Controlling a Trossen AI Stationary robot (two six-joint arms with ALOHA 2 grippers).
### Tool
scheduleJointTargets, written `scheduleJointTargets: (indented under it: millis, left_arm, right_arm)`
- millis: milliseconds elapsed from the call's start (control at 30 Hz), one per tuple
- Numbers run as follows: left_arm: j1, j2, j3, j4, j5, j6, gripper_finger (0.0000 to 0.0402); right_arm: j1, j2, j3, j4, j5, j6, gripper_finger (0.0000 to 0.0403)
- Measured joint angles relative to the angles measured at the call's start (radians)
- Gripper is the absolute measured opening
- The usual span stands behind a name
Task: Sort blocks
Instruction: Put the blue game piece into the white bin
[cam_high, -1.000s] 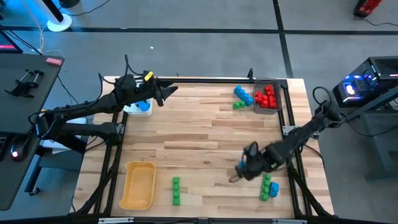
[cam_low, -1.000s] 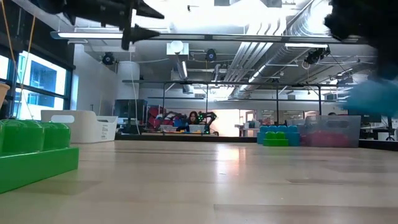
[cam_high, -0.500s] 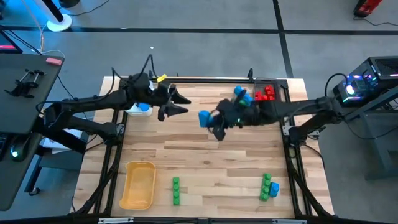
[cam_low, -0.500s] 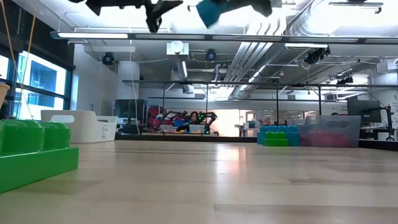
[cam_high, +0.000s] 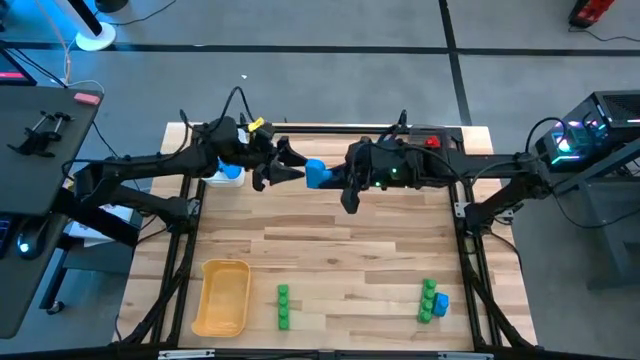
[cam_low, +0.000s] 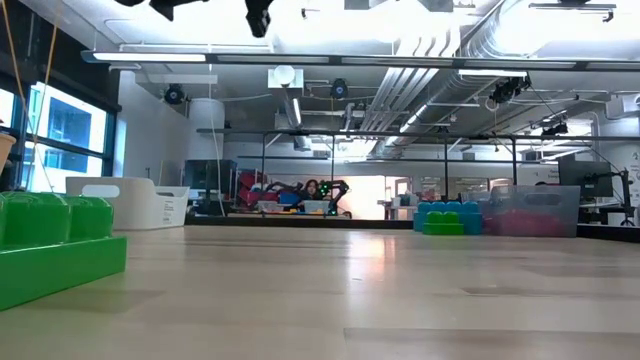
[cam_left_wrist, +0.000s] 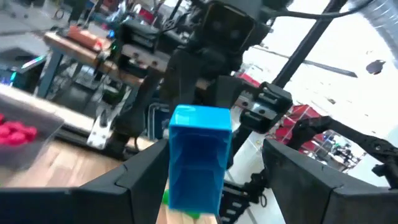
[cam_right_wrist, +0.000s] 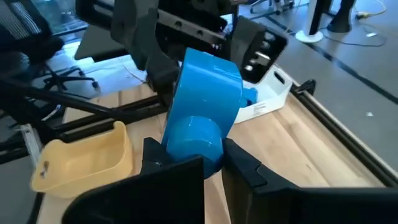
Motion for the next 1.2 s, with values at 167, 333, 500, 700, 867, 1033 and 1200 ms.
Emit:
scheduleJointTargets:
  millis: [167, 333, 500, 700, 867, 1033, 1200]
  left_arm:
    - [-0.032, 0.046, 0.000, 0.051, -0.009, -0.007, 0.0244]
    - [-0.035, 0.070, 0.000, 0.078, -0.038, 0.002, 0.0243]
    - [-0.034, 0.070, 0.000, 0.077, -0.045, 0.043, 0.0211]
    - [-0.017, 0.070, 0.000, 0.074, -0.044, 0.066, 0.0064]
    - [0.014, 0.063, 0.000, 0.060, -0.039, 0.079, 0.0048]
    - [0.102, -0.011, 0.000, -0.091, -0.045, 0.120, 0.0048]
    - [0.220, -0.152, 0.000, -0.430, -0.153, 0.249, 0.0048]
  right_arm:
    - [-0.021, 0.000, 0.000, 0.013, -0.031, -0.014, 0.0000]
    - [-0.025, 0.000, -0.001, 0.016, -0.045, -0.016, 0.0000]
    - [-0.025, 0.000, -0.001, 0.020, -0.053, -0.026, 0.0000]
    - [-0.025, 0.000, -0.002, 0.013, -0.079, -0.039, 0.0009]
    - [-0.024, 0.001, -0.002, 0.012, -0.022, -0.043, 0.0063]
    - [-0.020, -0.035, -0.002, -0.043, 0.125, -0.062, 0.0135]
    - [-0.020, -0.086, -0.002, -0.134, 0.176, -0.045, 0.0174]
